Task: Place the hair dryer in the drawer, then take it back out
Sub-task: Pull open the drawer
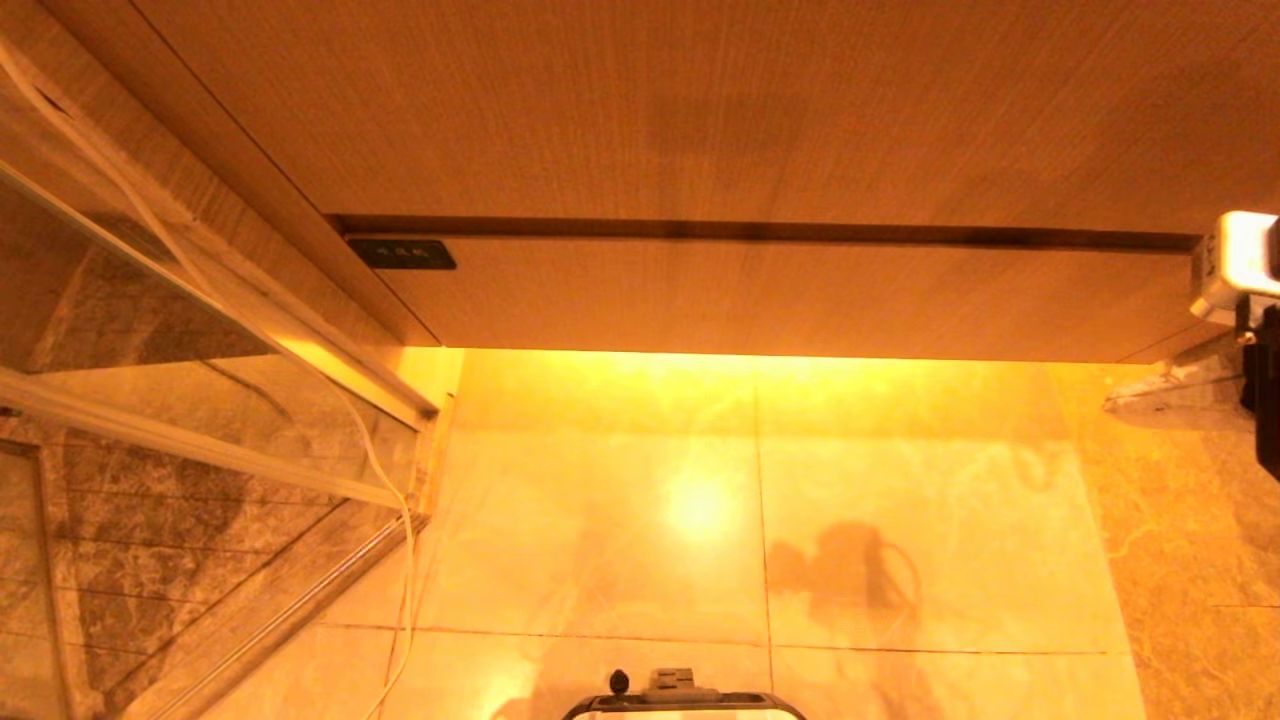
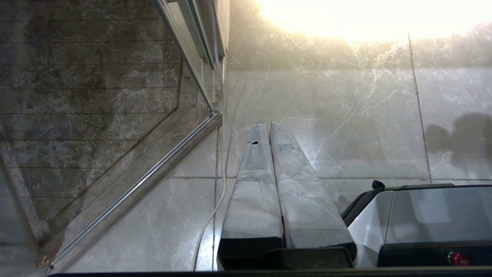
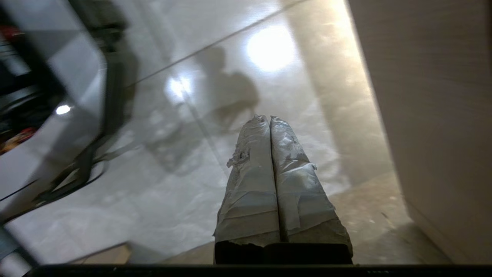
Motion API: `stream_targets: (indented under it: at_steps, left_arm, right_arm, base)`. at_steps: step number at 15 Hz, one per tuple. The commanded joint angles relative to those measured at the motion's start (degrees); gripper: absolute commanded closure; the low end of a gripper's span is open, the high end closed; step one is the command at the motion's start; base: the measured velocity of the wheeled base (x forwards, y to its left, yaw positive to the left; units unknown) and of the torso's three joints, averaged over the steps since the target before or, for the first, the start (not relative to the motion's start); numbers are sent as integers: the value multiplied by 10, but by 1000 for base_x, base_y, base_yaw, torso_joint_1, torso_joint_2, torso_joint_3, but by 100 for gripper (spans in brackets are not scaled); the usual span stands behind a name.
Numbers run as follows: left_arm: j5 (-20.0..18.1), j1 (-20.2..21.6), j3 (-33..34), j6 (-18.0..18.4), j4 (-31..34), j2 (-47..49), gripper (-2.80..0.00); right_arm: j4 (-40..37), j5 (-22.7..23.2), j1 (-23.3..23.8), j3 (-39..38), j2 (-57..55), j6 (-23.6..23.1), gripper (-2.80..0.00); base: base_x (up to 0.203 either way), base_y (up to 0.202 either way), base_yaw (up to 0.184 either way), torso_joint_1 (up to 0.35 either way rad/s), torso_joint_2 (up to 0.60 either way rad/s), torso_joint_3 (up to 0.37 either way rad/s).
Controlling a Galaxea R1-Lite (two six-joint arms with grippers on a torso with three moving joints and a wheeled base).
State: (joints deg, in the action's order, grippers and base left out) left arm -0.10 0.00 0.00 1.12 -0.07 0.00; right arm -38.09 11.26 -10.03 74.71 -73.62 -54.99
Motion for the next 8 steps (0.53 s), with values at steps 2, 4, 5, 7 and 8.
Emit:
stream_targets:
  at_steps: [2, 4, 5, 7, 8]
  left_arm:
    - [0, 0, 1, 0, 0, 0, 0]
    - [0, 0, 1, 0, 0, 0, 0]
    - [0, 0, 1, 0, 0, 0, 0]
    - [0, 0, 1, 0, 0, 0, 0]
    - [0, 0, 1, 0, 0, 0, 0]
  right_arm:
    - [-19, -2, -1, -23, 9, 1, 0]
    - [-18, -2, -1, -30, 9, 1, 0]
    - [-16, -1, -1, -29, 8, 4, 0]
    - [-12, -1, 0, -28, 8, 8, 0]
    - [-13, -1, 0, -30, 8, 2, -150]
  base:
    - [0, 0, 0, 0, 0, 0]
    - [0, 0, 0, 0, 0, 0]
    - [0, 0, 0, 0, 0, 0]
    - [0, 0, 0, 0, 0, 0]
    - [0, 0, 0, 0, 0, 0]
